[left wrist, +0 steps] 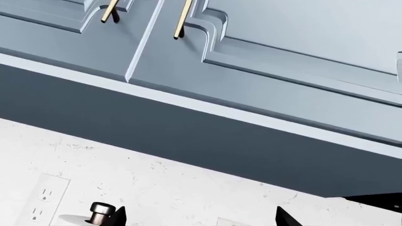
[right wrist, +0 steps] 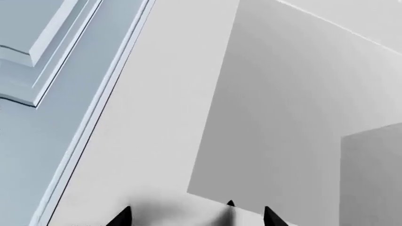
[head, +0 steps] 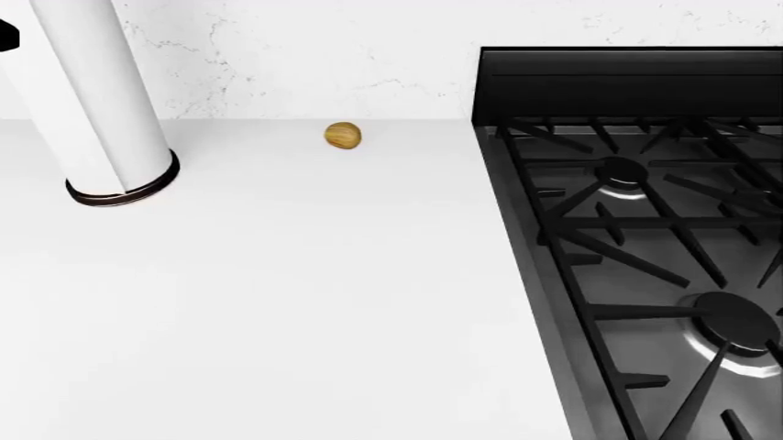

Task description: Close the microwave door

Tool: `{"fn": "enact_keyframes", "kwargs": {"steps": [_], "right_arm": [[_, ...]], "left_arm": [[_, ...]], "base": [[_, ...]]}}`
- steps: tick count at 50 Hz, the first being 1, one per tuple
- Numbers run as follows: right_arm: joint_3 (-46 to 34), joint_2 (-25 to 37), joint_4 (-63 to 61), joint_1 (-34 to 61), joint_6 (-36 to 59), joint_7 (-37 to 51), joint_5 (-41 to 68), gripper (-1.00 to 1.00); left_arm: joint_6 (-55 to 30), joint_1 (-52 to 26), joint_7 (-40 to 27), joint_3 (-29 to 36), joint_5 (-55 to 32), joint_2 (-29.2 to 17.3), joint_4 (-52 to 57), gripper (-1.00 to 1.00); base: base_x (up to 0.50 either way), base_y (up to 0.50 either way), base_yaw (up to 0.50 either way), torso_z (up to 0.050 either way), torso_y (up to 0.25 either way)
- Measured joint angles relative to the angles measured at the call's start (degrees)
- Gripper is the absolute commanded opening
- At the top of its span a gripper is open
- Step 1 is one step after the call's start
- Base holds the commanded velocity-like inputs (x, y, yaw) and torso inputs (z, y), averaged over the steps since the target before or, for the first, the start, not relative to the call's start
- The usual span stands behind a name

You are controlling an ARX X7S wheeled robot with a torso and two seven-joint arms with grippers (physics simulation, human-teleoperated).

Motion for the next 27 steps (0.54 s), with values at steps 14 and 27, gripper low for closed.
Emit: {"fn": "enact_keyframes", "kwargs": {"steps": [14,27], "right_arm": [[4.86,0.23,3.4,-0.69,0.64,-3.06,5.3,1.0],[15.3,-0.7,7.24,-4.32,-2.11,-2.84,15.01,1.0]], "left_arm": [[0.52,0.23,-0.15,0.37,-0.1,-0.27,0.22,1.0],[1.01,0.44,-0.36,0.47,-0.44,-0.53,0.54,1.0]], "base": [[0.0,0.0,0.0,-0.004,0.0],[0.0,0.0,0.0,-0.004,0.0]]}}
